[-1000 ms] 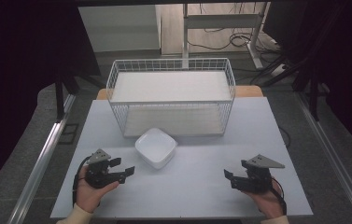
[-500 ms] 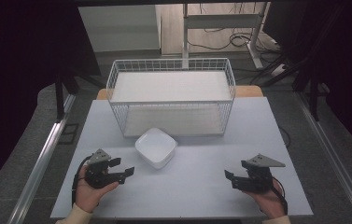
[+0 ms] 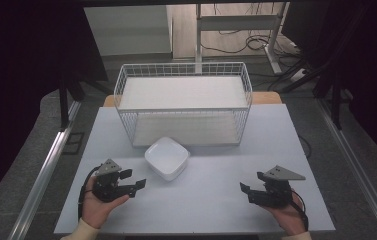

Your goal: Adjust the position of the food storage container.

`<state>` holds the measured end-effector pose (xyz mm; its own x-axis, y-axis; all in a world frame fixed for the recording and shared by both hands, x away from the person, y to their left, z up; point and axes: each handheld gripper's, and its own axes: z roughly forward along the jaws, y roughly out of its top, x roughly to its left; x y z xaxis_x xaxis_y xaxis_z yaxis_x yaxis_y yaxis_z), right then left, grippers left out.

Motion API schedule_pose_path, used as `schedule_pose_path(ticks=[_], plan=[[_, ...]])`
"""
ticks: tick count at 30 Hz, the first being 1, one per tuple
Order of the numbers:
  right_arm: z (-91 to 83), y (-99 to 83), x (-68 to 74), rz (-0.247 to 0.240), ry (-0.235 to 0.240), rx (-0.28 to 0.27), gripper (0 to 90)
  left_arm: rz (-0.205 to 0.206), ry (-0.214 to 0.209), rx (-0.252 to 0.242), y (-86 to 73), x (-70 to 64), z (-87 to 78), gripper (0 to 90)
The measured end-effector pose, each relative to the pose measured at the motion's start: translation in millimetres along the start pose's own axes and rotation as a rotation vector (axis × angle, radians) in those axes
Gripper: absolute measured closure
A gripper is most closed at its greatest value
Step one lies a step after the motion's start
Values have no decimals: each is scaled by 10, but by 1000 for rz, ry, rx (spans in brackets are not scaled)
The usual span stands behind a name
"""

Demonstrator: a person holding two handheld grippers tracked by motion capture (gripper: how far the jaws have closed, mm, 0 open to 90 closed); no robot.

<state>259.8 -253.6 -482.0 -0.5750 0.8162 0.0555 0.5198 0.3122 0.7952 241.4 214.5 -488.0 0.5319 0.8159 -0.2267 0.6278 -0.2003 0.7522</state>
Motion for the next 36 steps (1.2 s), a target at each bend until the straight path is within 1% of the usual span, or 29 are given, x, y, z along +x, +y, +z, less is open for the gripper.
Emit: schedule_pose_path(ticks=[2, 3, 4, 5, 6, 7, 8, 9, 15, 17, 18, 20, 21, 24, 25, 26, 27, 28, 29, 30, 33, 36], plan=[[-17, 4, -13, 5, -7, -6, 247, 4, -4, -7, 37, 1, -26, 313], [-32, -6, -47, 25, -14, -9, 247, 3, -4, -9, 53, -1, -38, 313], [-32, -6, -47, 25, -14, -9, 247, 7, -5, -13, 74, 2, -54, 313], [-30, -26, -74, 39, -23, -4, 247, 5, -5, -19, 97, 3, -68, 336], [-30, -26, -74, 39, -23, -4, 247, 2, -13, -20, 121, 6, -77, 336], [-23, -32, -82, 44, -30, 0, 247, 2, -23, -20, 149, 5, -80, 357], [-8, -36, -92, 56, -38, 1, 246, 12, -26, -26, 209, -11, -80, 370], [-8, -36, -92, 56, -38, 1, 246, 12, -26, -26, 209, -11, -80, 369], [10, -39, -98, 55, -35, 1, 240, 41, -29, -28, 392, -38, -44, 364], [13, -38, -97, 49, -22, -12, 232, 50, -25, -29, 457, -26, -30, 363], [13, -38, -97, 49, -22, -12, 232, 50, -25, -29, 457, -26, -30, 363], [16, -33, -79, 34, -16, -12, 229, 37, -38, -32, 524, 26, -12, 364], [17, -33, -75, 34, -15, -12, 229, 37, -38, -32, 524, 26, -12, 364], [20, -34, -70, 33, -13, -12, 228, 32, -24, -30, 603, 85, -7, 365], [28, -37, -66, 30, -9, -9, 227, 31, -19, -41, 663, 125, 13, 363], [28, -37, -66, 30, -9, -9, 227, 31, -19, -41, 663, 125, 13, 362], [39, -39, -64, 19, 2, -7, 221, 30, 4, -50, 711, 157, 59, 362], [41, -40, -64, 15, 4, -7, 220, 30, 4, -50, 711, 157, 59, 362], [43, -40, -64, 14, 2, -5, 219, 35, 33, -47, 763, 196, 135, 365], [43, -40, -64, 14, 2, -5, 219, 35, 33, -47, 763, 196, 135, 368], [41, -46, -68, 20, 1, -6, 219, 16, 46, -40, 811, 267, 241, 383], [48, -50, -67, 18, -1, 0, 218, 13, 64, -37, 828, 293, 314, 407]])
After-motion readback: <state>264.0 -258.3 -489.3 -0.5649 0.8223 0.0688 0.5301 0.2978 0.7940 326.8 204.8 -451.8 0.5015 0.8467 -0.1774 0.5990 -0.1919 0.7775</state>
